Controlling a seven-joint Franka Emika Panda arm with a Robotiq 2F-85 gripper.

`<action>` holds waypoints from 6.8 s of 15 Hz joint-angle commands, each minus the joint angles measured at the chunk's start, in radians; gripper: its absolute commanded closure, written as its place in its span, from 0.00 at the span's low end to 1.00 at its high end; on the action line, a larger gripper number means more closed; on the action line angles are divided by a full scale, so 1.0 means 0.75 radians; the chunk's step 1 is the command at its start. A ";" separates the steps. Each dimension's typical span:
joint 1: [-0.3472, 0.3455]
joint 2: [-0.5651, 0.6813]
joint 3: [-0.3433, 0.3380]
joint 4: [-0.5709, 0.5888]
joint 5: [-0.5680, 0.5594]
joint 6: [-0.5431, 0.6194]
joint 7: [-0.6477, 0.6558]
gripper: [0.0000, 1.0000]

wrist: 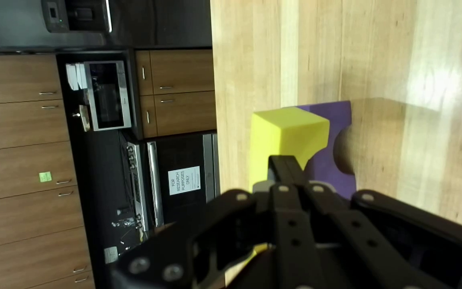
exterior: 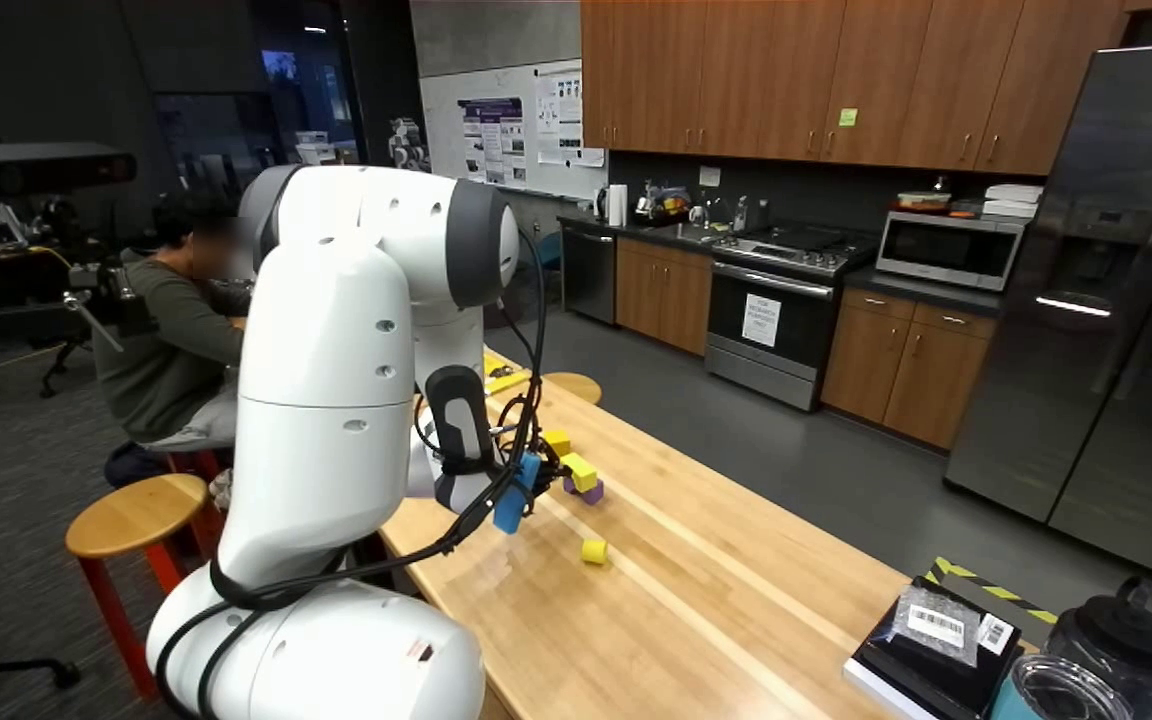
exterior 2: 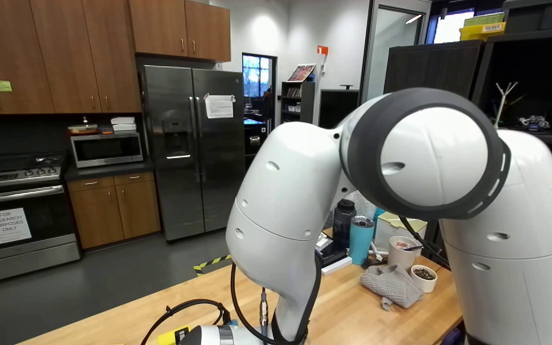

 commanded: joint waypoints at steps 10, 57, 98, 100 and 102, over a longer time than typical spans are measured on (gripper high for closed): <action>-0.020 0.013 -0.012 0.008 -0.036 0.033 -0.003 1.00; -0.045 0.087 -0.043 0.125 -0.043 0.060 -0.021 1.00; -0.050 0.140 -0.053 0.217 -0.044 0.068 -0.081 1.00; -0.049 0.139 -0.054 0.216 -0.046 0.068 -0.080 1.00; -0.049 0.134 -0.054 0.209 -0.046 0.067 -0.075 1.00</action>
